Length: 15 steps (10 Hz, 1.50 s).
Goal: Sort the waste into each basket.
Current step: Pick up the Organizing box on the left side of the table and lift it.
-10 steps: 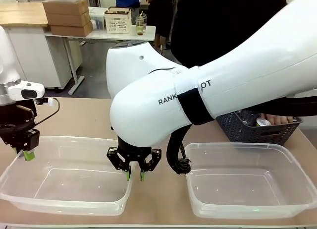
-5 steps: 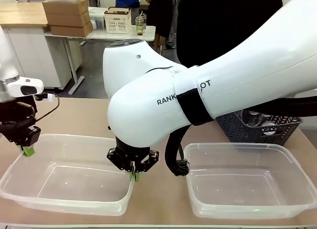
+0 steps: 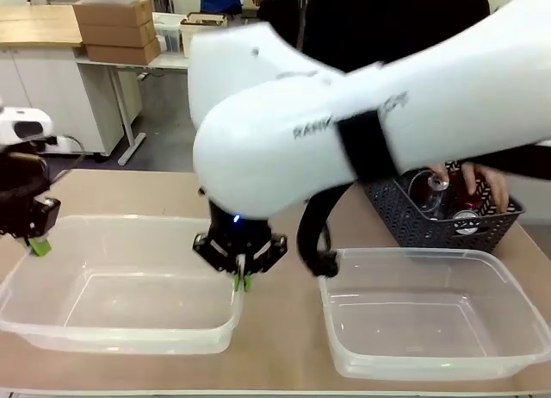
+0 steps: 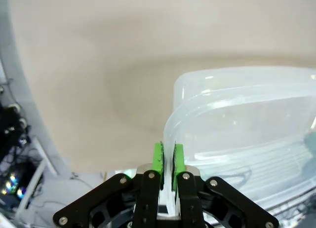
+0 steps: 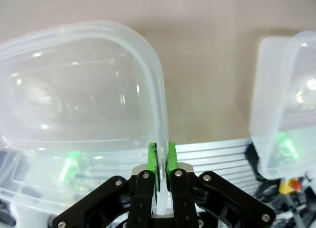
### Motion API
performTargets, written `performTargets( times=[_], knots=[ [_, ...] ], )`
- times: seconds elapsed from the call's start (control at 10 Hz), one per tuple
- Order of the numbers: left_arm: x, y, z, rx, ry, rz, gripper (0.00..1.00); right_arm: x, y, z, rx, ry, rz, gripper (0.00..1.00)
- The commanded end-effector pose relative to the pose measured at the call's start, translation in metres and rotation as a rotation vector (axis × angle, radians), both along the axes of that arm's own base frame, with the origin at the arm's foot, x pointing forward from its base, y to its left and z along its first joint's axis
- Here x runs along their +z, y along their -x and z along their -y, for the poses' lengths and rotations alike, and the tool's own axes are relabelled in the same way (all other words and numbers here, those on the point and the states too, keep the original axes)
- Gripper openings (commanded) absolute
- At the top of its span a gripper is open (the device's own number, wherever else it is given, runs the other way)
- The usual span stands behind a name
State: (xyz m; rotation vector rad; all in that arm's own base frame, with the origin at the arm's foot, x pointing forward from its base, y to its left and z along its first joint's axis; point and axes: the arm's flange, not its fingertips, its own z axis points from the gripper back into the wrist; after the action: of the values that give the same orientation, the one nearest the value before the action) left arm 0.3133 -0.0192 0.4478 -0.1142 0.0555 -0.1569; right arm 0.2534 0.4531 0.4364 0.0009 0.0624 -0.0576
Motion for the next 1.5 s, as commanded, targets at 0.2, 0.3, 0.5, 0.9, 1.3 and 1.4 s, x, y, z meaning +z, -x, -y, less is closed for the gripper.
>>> performTargets(
  times=[0.2, 0.3, 0.5, 0.9, 1.3, 1.4],
  knots=[
    [0.084, 0.009, 0.03, 0.161, -0.037, 0.163, 0.0, 0.073, 0.011, 0.07, 0.297, -0.009, -0.074, 0.0],
    [0.097, 0.009, 0.041, 0.206, -0.002, 0.241, 0.0, 0.069, 0.015, 0.075, 0.315, -0.047, -0.086, 0.0],
    [0.069, 0.028, 0.029, 0.117, 0.002, 0.111, 0.0, 0.071, 0.014, 0.037, 0.206, -0.059, -0.014, 0.0],
    [0.086, 0.009, 0.079, 0.127, 0.032, 0.074, 0.1, 0.088, -0.009, 0.075, 0.22, -0.149, 0.031, 0.08],
    [0.094, -0.022, 0.165, 0.031, 0.009, -0.042, 0.1, 0.089, -0.018, 0.157, 0.187, -0.149, -0.005, 0.08],
    [0.097, -0.031, 0.183, 0.02, 0.006, -0.043, 0.1, 0.088, -0.014, 0.173, 0.209, -0.119, -0.026, 0.08]
  ],
)
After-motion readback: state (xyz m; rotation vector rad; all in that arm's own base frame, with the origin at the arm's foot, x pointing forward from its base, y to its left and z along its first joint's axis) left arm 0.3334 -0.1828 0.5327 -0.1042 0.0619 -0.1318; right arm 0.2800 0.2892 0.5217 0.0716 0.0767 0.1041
